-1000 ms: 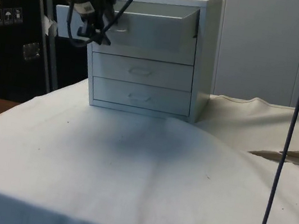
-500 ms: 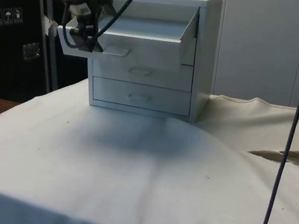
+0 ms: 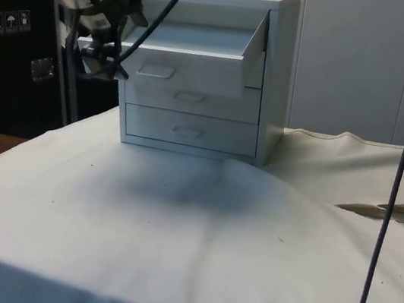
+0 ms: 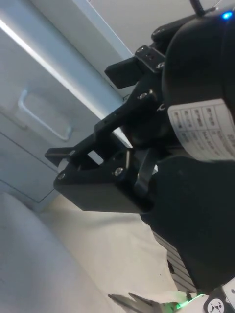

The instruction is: Open the drawer, then close it.

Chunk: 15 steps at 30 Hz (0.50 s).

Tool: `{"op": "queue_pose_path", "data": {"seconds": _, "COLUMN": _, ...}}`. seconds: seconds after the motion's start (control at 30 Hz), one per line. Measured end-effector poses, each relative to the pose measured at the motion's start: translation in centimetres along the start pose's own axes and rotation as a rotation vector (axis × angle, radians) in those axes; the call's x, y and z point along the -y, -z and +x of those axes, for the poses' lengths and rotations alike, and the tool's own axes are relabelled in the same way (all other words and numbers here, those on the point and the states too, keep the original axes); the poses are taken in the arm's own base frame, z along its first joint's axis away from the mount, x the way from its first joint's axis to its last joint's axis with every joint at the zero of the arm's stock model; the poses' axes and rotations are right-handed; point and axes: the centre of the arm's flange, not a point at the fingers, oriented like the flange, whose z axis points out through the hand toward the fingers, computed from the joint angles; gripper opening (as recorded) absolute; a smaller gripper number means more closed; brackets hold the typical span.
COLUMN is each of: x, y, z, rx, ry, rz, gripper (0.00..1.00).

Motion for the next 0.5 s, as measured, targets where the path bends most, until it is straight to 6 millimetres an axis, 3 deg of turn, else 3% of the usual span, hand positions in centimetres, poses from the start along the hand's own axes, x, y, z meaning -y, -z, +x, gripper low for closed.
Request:
{"op": "queue_pose_path", "data": {"seconds": 0.4, "x": 0.9, "y": -1.1, "z": 0.0, "rx": 0.019, "ry": -0.006, "rz": 0.028, "gripper": 0.99}}
{"op": "queue_pose_path", "data": {"seconds": 0.43, "x": 1.0, "y": -1.2, "z": 0.0, "rx": 0.02, "ry": -0.007, "rz": 0.03, "gripper": 0.95}}
{"op": "queue_pose_path", "data": {"seconds": 0.47, "x": 1.0, "y": -1.3, "z": 0.0, "rx": 0.019, "ry": -0.007, "rz": 0.032, "gripper": 0.81}}
{"op": "queue_pose_path", "data": {"seconds": 0.5, "x": 1.0, "y": -1.4, "z": 0.0, "rx": 0.019, "ry": -0.007, "rz": 0.033, "gripper": 0.75}}
